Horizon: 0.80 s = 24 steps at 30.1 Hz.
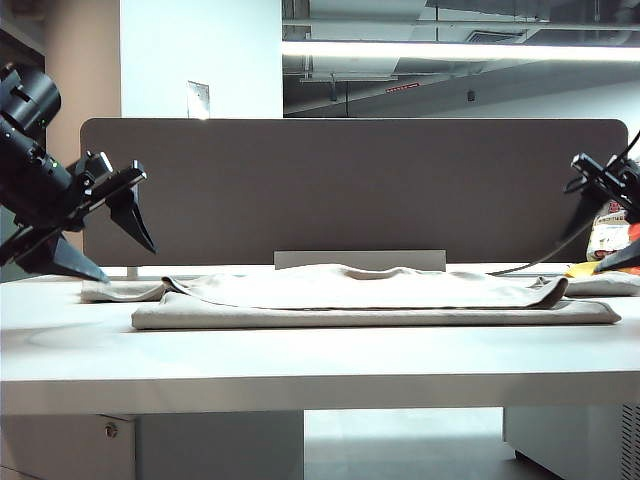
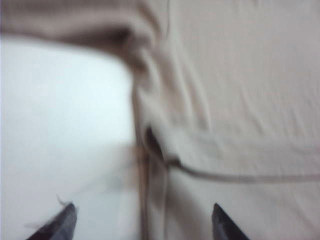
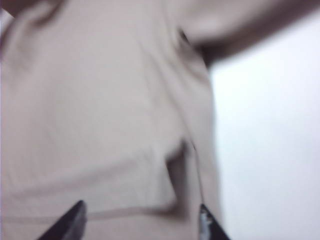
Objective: Fold the bottom side of the T-shirt horizontally towards the center, about one-third of the way, then fold the sleeve back towards the center, creating a straight line along the edge of the T-shirt, and finally fold the bottom of the T-shirt up towards the top, creating a neat rectangle.
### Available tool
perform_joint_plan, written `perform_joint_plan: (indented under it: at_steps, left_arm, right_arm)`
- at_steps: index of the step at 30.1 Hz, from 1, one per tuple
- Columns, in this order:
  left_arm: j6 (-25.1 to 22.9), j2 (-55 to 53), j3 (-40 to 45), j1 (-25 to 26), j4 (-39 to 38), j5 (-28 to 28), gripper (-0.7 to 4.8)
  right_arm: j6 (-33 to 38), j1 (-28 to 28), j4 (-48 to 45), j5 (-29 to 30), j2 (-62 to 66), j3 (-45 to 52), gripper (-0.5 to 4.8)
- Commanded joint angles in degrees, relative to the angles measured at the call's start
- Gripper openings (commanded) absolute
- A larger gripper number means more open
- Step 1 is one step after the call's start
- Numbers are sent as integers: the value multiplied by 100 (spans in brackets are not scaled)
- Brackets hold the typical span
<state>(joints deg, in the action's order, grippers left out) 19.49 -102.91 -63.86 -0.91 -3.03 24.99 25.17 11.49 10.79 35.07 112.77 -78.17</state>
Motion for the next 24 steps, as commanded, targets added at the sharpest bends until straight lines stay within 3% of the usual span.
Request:
perform_joint_plan:
  at_steps: [1, 9, 16, 19, 24]
  left_arm:
    - [-358, 35, -28, -118, -678, 140, 350]
    - [-595, 31, -26, -466, -1040, 48, 349]
    - [-616, 24, -24, -468, -1123, -227, 328]
    - [-619, -39, -24, -468, -1117, -199, 268]
    - [-619, -151, -24, -509, -1152, -164, 268]
  right_arm:
    - [-605, 9, 826, -68, -138, -17, 255]
    - [-1255, -61, 2031, -542, -229, 57, 255]
    - [-1325, -245, 1980, -702, -221, 105, 255]
    - [-1322, -369, 1895, -863, -199, 105, 255]
    - [-1318, -407, 1875, -1106, -192, 101, 252]
